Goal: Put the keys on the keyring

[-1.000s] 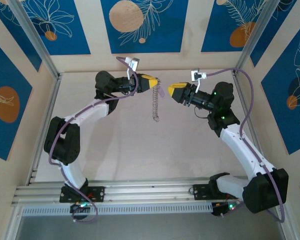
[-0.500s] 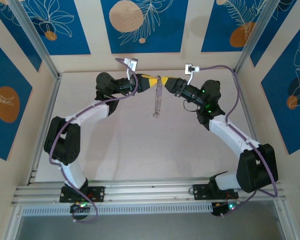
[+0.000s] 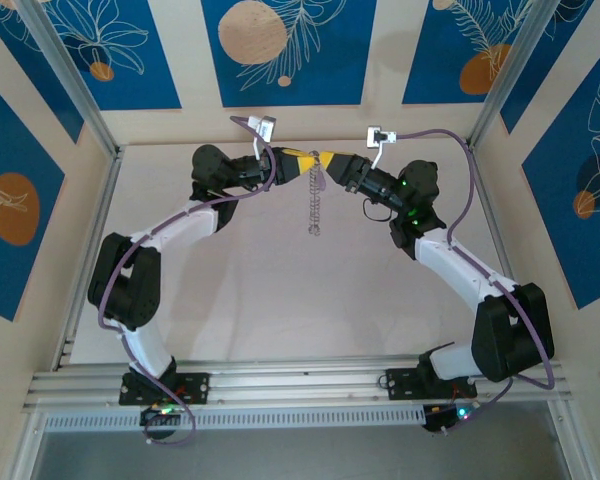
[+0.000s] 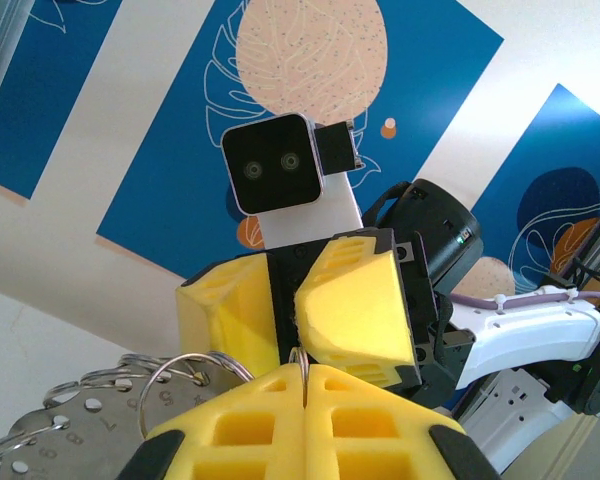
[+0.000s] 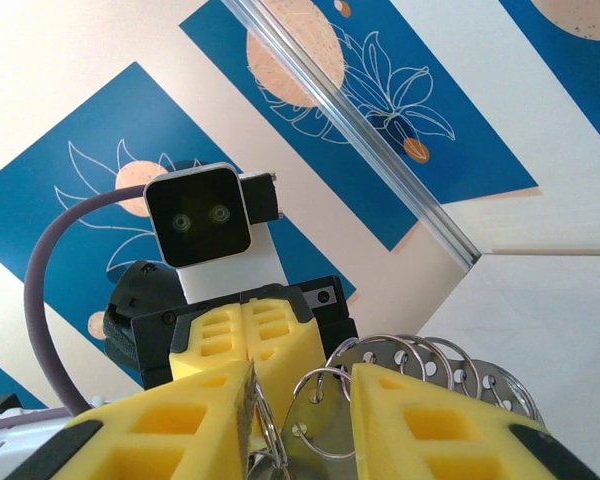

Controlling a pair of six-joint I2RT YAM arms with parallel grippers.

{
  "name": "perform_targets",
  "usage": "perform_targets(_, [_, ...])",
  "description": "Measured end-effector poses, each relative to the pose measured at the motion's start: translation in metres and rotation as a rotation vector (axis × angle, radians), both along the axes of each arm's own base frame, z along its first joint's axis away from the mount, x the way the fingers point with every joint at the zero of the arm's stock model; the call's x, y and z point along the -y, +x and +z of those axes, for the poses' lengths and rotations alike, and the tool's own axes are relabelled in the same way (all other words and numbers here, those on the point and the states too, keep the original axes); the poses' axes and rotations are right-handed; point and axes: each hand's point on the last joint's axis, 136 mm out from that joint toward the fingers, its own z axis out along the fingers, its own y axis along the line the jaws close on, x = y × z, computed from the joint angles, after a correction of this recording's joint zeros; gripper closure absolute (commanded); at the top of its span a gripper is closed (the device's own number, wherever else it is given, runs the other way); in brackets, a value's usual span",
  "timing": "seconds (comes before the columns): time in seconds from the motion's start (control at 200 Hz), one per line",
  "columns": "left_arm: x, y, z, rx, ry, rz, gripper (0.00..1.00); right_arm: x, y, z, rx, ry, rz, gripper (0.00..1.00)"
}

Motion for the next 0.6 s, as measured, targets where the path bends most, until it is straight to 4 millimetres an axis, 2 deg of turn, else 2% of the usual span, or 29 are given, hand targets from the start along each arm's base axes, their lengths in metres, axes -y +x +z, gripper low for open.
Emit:
perform_targets(0.455, [0.0, 0.0, 0.0, 0.0, 0.0, 0.0, 1.0, -0.007, -0.0074, -0.0006, 0.001, -0.005, 0.041, 0.71])
perform_targets(0.6, [0.0, 0.0, 0.0, 0.0, 0.0, 0.0, 1.0, -0.0076, -0.0083, -0.001, 0.001, -0.007, 0.047, 0.78])
